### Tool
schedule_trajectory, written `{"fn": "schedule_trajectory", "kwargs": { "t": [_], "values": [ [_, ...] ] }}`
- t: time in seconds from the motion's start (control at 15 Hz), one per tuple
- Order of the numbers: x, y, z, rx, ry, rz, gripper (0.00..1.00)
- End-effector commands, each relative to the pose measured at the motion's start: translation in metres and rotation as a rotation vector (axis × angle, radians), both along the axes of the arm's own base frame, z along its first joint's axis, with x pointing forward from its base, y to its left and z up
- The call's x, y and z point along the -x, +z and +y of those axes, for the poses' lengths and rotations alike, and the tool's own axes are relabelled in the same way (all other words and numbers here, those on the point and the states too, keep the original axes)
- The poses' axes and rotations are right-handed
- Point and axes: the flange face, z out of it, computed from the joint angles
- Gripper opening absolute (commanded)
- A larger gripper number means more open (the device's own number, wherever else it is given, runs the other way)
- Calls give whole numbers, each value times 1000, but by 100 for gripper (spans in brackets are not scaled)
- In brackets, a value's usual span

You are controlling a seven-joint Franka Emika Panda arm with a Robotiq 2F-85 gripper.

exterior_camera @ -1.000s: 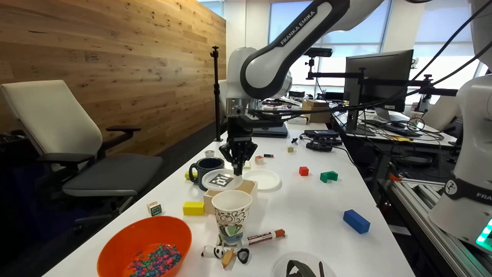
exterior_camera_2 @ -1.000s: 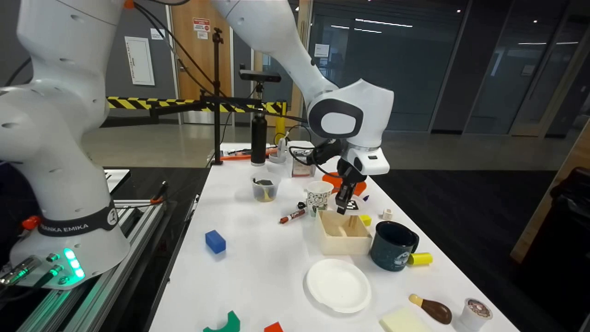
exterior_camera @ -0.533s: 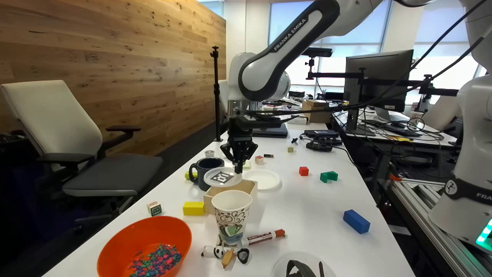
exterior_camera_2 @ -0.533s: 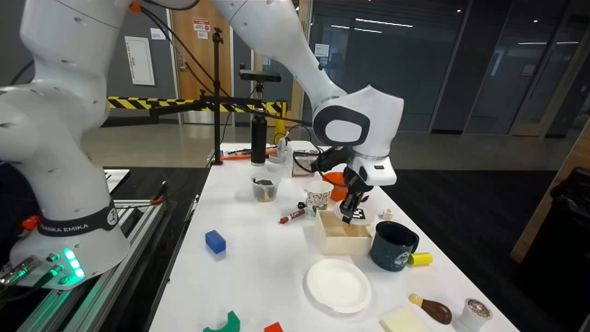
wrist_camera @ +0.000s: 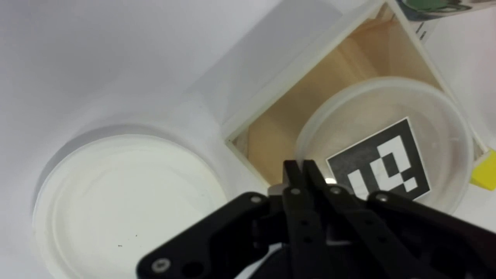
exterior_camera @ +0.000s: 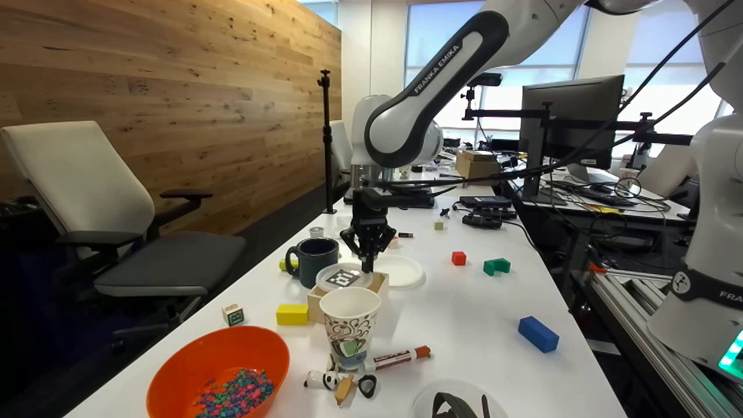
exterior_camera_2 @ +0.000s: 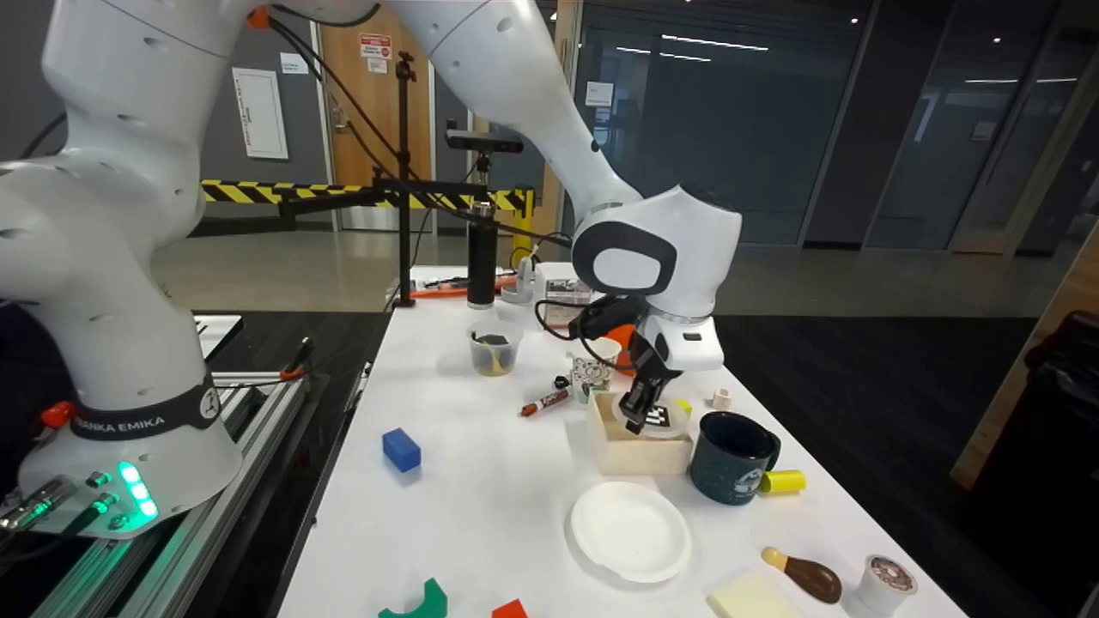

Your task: Remove the lid from the clear container.

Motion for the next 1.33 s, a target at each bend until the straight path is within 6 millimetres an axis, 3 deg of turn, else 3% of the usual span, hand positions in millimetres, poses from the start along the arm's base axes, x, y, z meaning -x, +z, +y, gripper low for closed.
{"fn": "schedule_trajectory", "kwargs": {
  "t": [0.0,0.4,0.47,0.53,0.87,0.93,1.0,1.13,1.27],
  "values": [
    [16,-1,6,-29,-37,-16,1],
    [36,-7,17,-36,-32,-18,1],
    [38,-8,18,-39,-32,-11,30],
    [41,-7,19,-43,-33,-11,32],
    [46,0,23,-52,-21,-12,64],
    [35,-10,21,-29,-13,5,72],
    [35,-9,21,-29,-12,4,53],
    [36,-11,21,-28,-12,7,68],
    [36,-12,21,-28,-13,8,72]
  ]
}}
